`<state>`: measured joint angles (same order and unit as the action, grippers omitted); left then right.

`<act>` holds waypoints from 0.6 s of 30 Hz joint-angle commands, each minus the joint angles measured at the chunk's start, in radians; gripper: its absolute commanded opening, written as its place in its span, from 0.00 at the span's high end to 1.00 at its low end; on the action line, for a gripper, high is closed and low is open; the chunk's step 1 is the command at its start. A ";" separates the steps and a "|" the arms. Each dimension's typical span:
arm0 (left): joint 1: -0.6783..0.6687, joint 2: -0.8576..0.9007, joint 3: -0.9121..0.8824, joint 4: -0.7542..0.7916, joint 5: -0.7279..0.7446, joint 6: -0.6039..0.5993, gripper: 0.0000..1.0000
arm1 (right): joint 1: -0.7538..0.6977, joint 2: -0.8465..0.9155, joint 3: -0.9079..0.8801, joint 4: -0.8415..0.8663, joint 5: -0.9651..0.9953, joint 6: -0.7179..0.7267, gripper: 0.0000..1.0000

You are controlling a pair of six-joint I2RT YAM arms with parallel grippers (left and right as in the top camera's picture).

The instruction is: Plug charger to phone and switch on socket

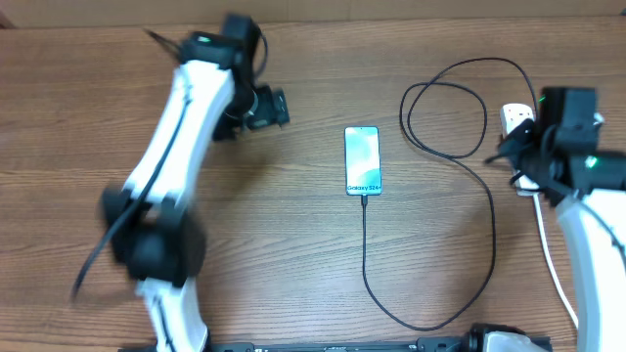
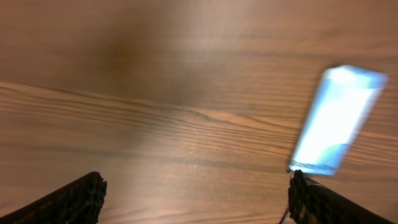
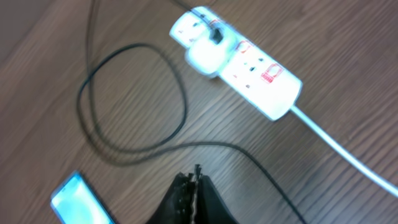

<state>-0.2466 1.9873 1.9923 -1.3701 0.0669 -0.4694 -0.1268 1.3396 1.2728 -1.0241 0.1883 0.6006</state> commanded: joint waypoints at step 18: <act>-0.101 -0.739 0.046 -0.319 -0.328 -0.024 0.00 | -0.275 0.581 0.392 -0.082 -0.099 -0.006 0.96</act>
<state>-0.3454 1.2697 2.0464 -1.6852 -0.2367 -0.4782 -0.3862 1.8851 1.6241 -1.1225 0.1196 0.5987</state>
